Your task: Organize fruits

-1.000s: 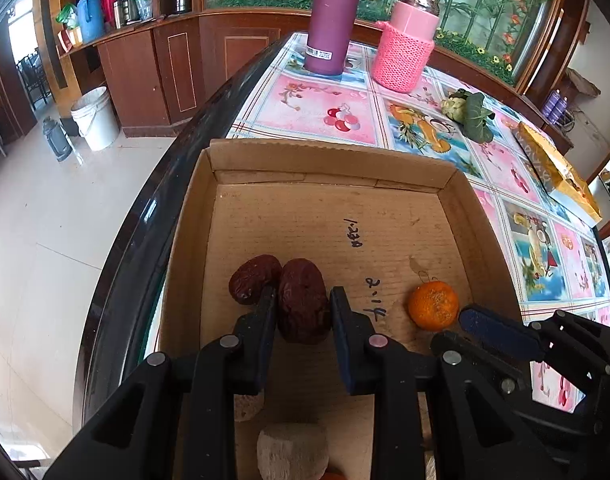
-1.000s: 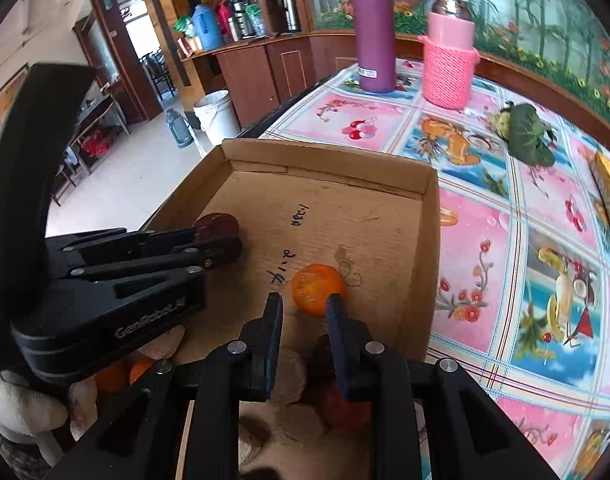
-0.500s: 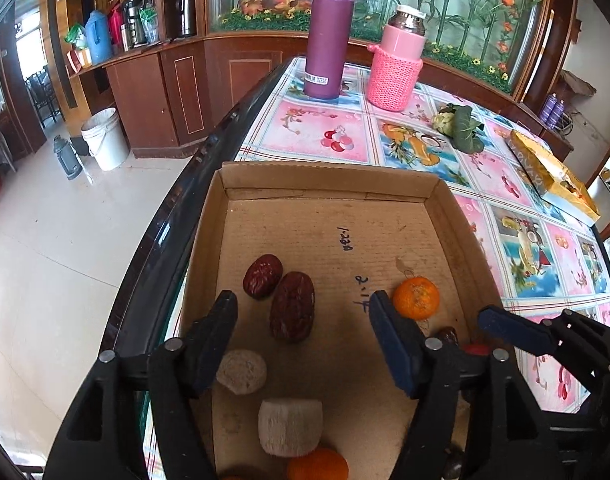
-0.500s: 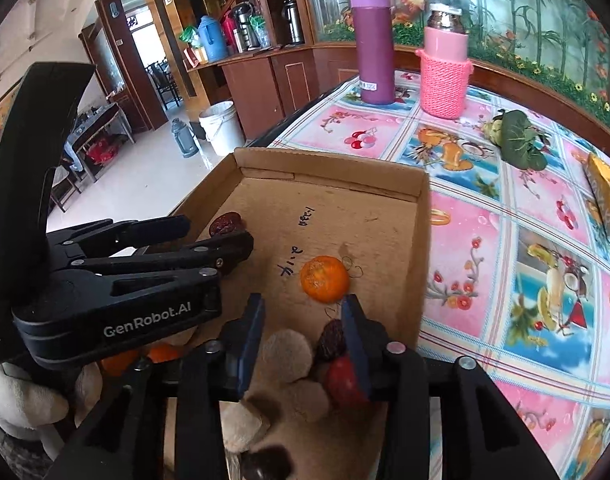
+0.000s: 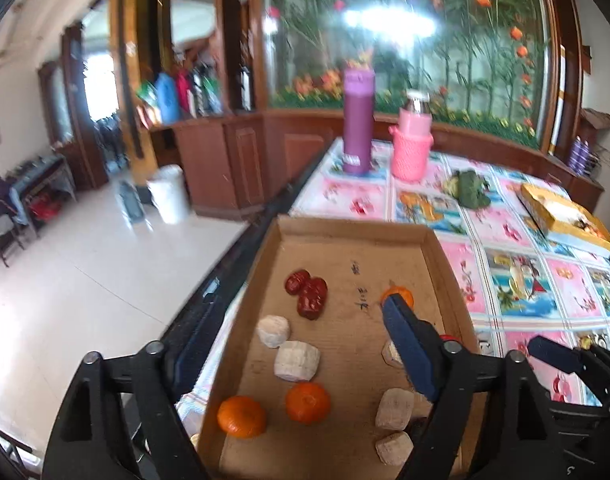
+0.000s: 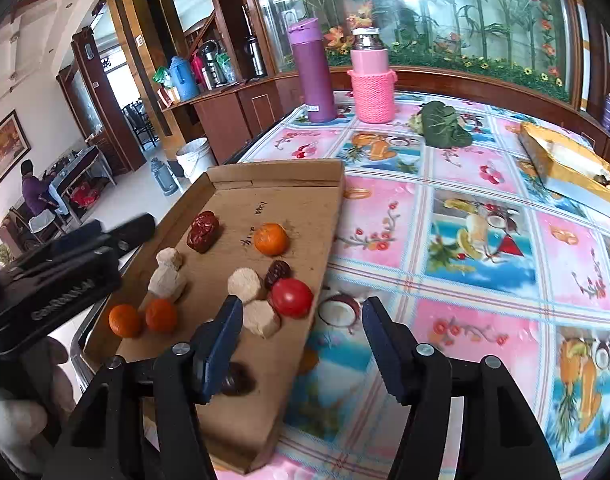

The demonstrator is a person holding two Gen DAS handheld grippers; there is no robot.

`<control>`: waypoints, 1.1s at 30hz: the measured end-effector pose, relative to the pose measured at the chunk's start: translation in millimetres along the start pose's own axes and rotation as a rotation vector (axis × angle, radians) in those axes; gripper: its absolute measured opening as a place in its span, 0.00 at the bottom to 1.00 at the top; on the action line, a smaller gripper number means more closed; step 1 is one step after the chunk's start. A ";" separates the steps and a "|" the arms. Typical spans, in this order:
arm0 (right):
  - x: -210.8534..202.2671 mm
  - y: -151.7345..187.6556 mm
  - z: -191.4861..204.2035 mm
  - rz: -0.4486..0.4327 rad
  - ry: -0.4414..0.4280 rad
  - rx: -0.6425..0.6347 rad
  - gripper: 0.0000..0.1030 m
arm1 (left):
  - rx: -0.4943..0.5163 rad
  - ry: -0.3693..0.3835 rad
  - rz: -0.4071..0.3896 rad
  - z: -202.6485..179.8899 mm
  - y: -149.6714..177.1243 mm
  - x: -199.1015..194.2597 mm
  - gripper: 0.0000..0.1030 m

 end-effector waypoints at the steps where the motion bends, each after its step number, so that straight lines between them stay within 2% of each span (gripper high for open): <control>1: -3.3 2.5 -1.3 -0.005 0.006 0.000 0.66 | -0.004 -0.022 -0.041 0.3 -1.5 -11.1 0.86; 6: -25.1 17.8 -6.4 -0.041 0.022 0.007 0.71 | -0.022 -0.115 -0.203 -3.9 -5.3 -62.6 0.96; 13: -55.0 31.9 -11.6 -0.104 0.036 0.010 0.76 | -0.068 -0.223 -0.302 -5.3 5.4 -108.0 1.00; 15: -63.5 37.7 -11.9 -0.122 0.037 0.012 0.77 | -0.066 -0.207 -0.299 -9.4 9.9 -113.5 1.00; 18: -73.3 46.8 -11.2 -0.141 0.042 0.010 0.80 | -0.081 -0.153 -0.249 -15.2 17.4 -112.6 1.00; 26: -85.7 62.6 -13.8 -0.162 0.050 0.004 0.81 | -0.057 -0.129 -0.126 -30.0 37.4 -99.3 1.00; 33: -88.6 65.2 -18.1 -0.170 0.053 0.013 0.82 | -0.048 -0.110 -0.102 -36.0 45.6 -98.2 1.00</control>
Point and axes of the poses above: each gripper's, at about its wrist camera, not at the fingertips, and x roughly the way its jaws point, z to its left, y to its underside, the point moved 8 cm from there along x, roughly the way its jaws point, and after that the axes turned 1 degree about -x, right-handed, at the moved point
